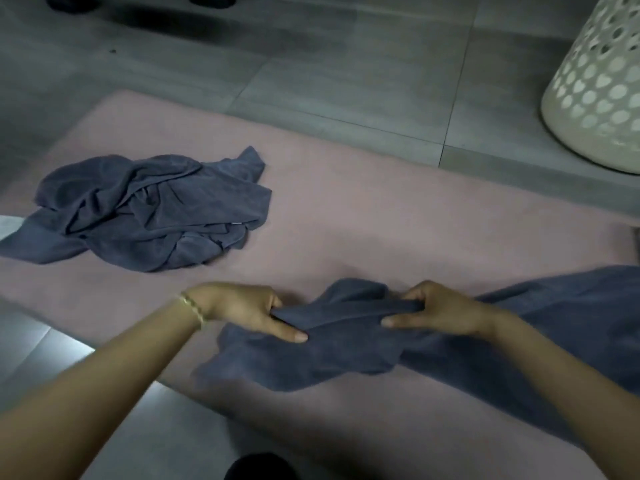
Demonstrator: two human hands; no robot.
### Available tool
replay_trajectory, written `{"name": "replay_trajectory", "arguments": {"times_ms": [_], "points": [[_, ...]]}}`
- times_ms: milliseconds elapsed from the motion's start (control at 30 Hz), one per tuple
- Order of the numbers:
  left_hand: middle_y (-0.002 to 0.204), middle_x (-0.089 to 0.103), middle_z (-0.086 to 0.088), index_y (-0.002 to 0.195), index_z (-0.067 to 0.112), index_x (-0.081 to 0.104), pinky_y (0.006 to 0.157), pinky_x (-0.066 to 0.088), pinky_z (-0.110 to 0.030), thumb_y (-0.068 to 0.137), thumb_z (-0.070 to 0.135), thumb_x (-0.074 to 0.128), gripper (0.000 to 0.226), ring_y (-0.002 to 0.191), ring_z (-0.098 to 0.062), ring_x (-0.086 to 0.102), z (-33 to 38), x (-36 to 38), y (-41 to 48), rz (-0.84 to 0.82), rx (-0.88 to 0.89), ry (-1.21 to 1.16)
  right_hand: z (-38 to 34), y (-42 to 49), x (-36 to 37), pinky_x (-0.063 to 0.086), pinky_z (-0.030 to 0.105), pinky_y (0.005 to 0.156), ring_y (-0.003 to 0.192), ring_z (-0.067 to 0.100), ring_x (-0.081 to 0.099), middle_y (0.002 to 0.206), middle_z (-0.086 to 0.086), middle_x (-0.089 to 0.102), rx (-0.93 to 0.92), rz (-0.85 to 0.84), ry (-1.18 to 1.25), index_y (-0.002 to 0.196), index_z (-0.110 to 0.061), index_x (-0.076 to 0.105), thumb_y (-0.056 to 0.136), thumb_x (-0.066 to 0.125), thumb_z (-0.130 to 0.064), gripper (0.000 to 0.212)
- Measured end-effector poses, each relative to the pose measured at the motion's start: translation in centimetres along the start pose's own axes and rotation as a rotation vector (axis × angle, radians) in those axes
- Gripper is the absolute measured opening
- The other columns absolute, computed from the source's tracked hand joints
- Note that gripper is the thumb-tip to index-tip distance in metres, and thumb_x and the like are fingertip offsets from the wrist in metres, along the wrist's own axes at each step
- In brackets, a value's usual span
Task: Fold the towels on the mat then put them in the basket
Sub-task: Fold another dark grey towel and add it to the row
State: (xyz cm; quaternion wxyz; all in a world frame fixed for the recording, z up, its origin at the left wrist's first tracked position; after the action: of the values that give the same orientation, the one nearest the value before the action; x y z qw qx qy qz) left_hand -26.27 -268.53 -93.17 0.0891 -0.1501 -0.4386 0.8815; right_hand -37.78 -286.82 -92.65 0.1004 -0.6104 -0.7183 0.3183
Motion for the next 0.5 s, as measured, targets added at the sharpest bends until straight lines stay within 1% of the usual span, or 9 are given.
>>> {"name": "replay_trajectory", "arguments": {"times_ms": [33,100,133,200,267,300,367,400,500], "points": [[0.066,0.068,0.021,0.066,0.028,0.069,0.062,0.044,-0.008,0.082,0.043,0.065,0.023,0.062,0.008,0.061,1.1,-1.2,-0.8,-0.021,0.011,-0.005,-1.0,-0.4,-1.1,0.045,0.013,0.059,0.062,-0.003,0.059,0.064,-0.014,0.065,0.000,-0.017,0.028,0.065,-0.022,0.072,0.080,0.072,-0.032,0.018],[0.069,0.068,0.016,0.076,0.019,0.072,0.062,0.044,-0.008,0.082,0.050,0.061,0.034,0.062,0.004,0.060,3.1,-5.5,-1.9,0.157,0.006,0.024,-3.0,-0.4,-4.1,0.047,0.016,0.057,0.063,0.002,0.062,0.068,-0.007,0.070,-0.022,0.065,0.076,0.068,-0.019,0.074,0.079,0.071,-0.031,0.017],[0.068,0.067,0.012,0.083,0.012,0.072,0.061,0.044,-0.011,0.080,0.055,0.060,0.044,0.059,0.002,0.057,3.5,-8.5,-2.0,0.349,0.017,0.015,-3.9,0.0,-5.9,0.047,0.015,0.056,0.061,0.002,0.061,0.069,-0.006,0.069,-0.062,0.173,0.090,0.070,-0.016,0.074,0.080,0.071,-0.030,0.017],[0.071,0.062,0.007,0.091,0.007,0.068,0.067,0.044,-0.016,0.082,0.049,0.062,0.044,0.060,0.002,0.054,4.1,-14.4,-2.5,0.847,0.154,-0.047,-5.5,0.7,-10.2,0.043,0.013,0.057,0.058,-0.002,0.053,0.069,-0.005,0.063,-0.187,0.483,0.036,0.076,-0.012,0.070,0.082,0.070,-0.027,0.016],[0.096,0.065,-0.002,0.111,0.008,0.061,0.083,0.045,-0.021,0.086,0.034,0.065,0.036,0.086,-0.004,0.059,3.3,-17.0,-3.4,1.240,0.277,-0.146,-5.7,1.4,-13.0,0.040,0.007,0.069,0.074,-0.002,0.055,0.088,-0.004,0.063,-0.261,0.734,-0.014,0.096,-0.012,0.068,0.087,0.067,-0.021,0.013],[0.114,0.062,-0.007,0.123,0.006,0.053,0.090,0.041,-0.018,0.089,0.027,0.063,0.041,0.104,-0.011,0.058,2.3,-17.2,-3.4,1.335,0.303,-0.235,-5.3,1.7,-13.5,0.037,0.001,0.074,0.087,0.002,0.055,0.099,-0.005,0.062,-0.263,0.805,-0.016,0.108,-0.012,0.065,0.088,0.065,-0.019,0.021],[0.134,0.050,-0.011,0.135,0.003,0.041,0.098,0.035,-0.017,0.093,0.025,0.057,0.050,0.124,-0.020,0.048,-0.7,-15.8,-2.3,1.355,0.222,-0.382,-3.4,2.0,-12.6,0.031,-0.005,0.075,0.098,0.010,0.051,0.108,-0.004,0.060,-0.232,0.849,0.004,0.115,-0.012,0.061,0.089,0.063,-0.014,0.026],[0.132,0.050,-0.012,0.134,0.001,0.041,0.097,0.036,-0.021,0.094,0.027,0.055,0.050,0.122,-0.022,0.048,-2.6,-14.3,-1.1,1.314,0.129,-0.424,-2.4,2.1,-11.3,0.032,-0.004,0.075,0.096,0.010,0.052,0.104,-0.004,0.061,-0.226,0.838,0.017,0.113,-0.013,0.060,0.089,0.063,-0.012,0.024],[0.103,0.057,-0.013,0.106,0.005,0.053,0.083,0.042,-0.030,0.093,0.036,0.053,0.034,0.093,-0.023,0.054,-7.5,-8.2,3.1,1.066,-0.123,-0.524,0.9,1.8,-6.4,0.036,0.004,0.081,0.091,-0.002,0.056,0.099,-0.009,0.060,-0.196,0.706,-0.036,0.110,-0.013,0.060,0.087,0.066,-0.013,0.024]]}}
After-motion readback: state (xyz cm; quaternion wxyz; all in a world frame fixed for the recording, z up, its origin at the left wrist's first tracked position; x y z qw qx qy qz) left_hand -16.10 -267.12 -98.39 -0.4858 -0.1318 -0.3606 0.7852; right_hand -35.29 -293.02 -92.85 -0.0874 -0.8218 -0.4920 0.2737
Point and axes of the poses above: each hand's wrist, its own y-axis towards the middle knuckle, its own x-axis out of the palm, z = x × y, the point moved 8 cm from there along y, towards the middle knuckle
